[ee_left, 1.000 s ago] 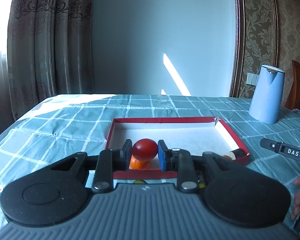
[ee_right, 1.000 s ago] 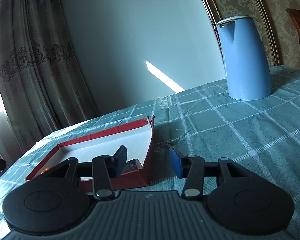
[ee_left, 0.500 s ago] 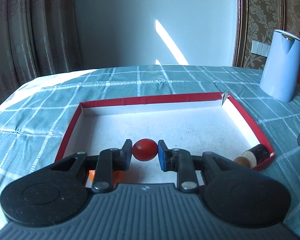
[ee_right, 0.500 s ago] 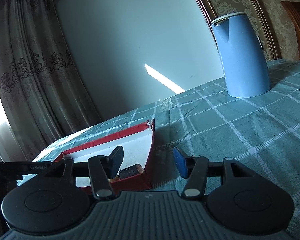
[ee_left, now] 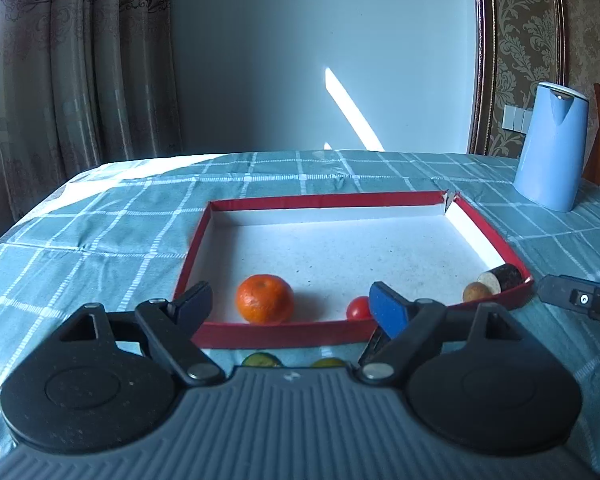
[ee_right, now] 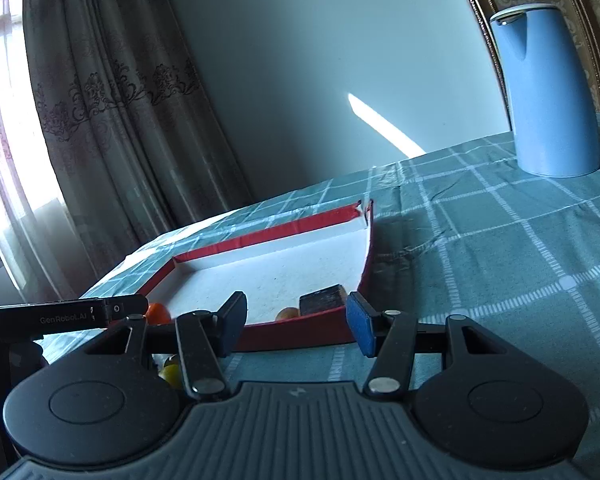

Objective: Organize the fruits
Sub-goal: 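Move the right gripper to another red cherry tomato and close on it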

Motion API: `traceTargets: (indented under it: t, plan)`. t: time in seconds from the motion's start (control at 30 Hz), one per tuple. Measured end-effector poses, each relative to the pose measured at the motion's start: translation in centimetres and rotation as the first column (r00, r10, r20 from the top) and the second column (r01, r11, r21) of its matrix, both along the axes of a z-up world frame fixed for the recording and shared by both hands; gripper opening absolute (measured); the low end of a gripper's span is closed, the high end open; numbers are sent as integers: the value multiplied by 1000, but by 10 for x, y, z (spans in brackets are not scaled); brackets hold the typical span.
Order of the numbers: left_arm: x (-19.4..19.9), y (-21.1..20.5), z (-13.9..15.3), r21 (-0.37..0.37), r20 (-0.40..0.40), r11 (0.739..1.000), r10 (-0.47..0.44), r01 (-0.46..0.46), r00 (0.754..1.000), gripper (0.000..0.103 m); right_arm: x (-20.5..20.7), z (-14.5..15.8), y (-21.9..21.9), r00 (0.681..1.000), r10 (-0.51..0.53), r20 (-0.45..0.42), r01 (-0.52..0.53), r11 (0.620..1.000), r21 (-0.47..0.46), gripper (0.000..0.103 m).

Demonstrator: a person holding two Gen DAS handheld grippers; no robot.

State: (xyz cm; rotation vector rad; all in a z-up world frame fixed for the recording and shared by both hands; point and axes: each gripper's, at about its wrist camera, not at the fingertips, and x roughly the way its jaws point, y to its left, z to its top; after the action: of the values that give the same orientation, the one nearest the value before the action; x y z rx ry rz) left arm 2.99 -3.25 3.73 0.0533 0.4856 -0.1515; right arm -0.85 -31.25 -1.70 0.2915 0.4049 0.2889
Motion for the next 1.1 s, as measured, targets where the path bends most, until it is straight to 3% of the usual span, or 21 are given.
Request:
traceTargets:
  t: [0.2,0.37,0.53,0.6,0.73,0.8,1.1]
  plan:
    - [-48,37,-13,28,36,998,60,-61,998,90,-27,-5,36,987,155,-34,-158,978,-140,54]
    - [-67,52,-27,42,44,997,70,-72,997,91,-41,-4,57,978,201,-49,-207,953,-223,54]
    - [-73,63,-29,-2,33,997,78,-78,996,91,-41,-9,77,973,210,-100,-231,919,-321,54]
    - [-74,66,-30,-5,30,996,85,-85,996,91,-37,-11,80,972,201,-124,-231,914,-333,54]
    - [-70,69,-32,-13,8,996,86,-86,996,91,-25,-18,81,966,181,-186,-235,913,-333,31]
    - [-65,70,-33,-9,-8,996,91,-91,996,91,-24,-17,81,965,185,-185,-238,915,-326,24]
    - [-46,70,-24,32,21,997,70,-70,997,92,-28,-16,76,974,159,-159,-200,933,-298,24]
